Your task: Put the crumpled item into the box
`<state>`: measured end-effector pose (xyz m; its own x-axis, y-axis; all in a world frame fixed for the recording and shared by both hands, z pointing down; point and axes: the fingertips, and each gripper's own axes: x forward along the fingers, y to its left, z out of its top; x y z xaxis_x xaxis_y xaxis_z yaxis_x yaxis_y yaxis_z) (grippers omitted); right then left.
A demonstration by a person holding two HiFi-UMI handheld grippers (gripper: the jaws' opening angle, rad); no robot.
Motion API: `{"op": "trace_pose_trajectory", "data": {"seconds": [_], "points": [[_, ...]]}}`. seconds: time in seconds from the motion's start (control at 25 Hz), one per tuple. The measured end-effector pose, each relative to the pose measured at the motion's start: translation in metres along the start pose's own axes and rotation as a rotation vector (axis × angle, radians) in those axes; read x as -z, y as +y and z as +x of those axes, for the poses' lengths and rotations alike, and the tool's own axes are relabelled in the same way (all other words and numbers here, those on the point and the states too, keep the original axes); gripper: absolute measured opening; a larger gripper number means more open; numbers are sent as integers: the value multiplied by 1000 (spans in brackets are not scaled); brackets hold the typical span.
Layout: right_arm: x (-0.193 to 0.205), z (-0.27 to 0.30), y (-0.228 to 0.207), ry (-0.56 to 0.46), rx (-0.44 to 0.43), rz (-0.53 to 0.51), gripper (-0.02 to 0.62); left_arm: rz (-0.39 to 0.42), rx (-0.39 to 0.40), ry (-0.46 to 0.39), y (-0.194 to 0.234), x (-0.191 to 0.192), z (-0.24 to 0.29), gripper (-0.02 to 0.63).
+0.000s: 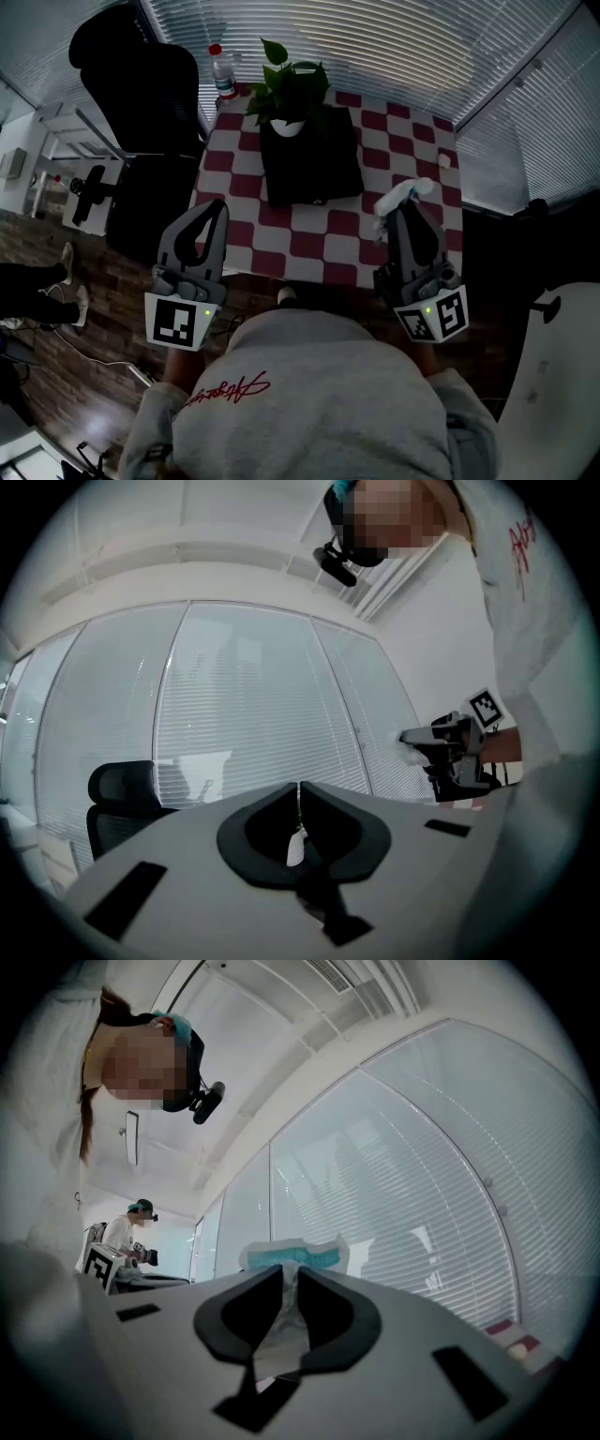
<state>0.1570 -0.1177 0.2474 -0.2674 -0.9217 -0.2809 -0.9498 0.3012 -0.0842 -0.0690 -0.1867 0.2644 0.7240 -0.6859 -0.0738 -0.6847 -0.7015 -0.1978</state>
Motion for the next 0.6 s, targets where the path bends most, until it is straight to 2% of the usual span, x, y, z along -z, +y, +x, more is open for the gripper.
{"op": "trace_pose_trajectory", "data": {"seconds": [0.6], "points": [[8, 23, 2, -10, 14, -6, 60, 4, 12, -3, 22, 7, 11, 23]]}}
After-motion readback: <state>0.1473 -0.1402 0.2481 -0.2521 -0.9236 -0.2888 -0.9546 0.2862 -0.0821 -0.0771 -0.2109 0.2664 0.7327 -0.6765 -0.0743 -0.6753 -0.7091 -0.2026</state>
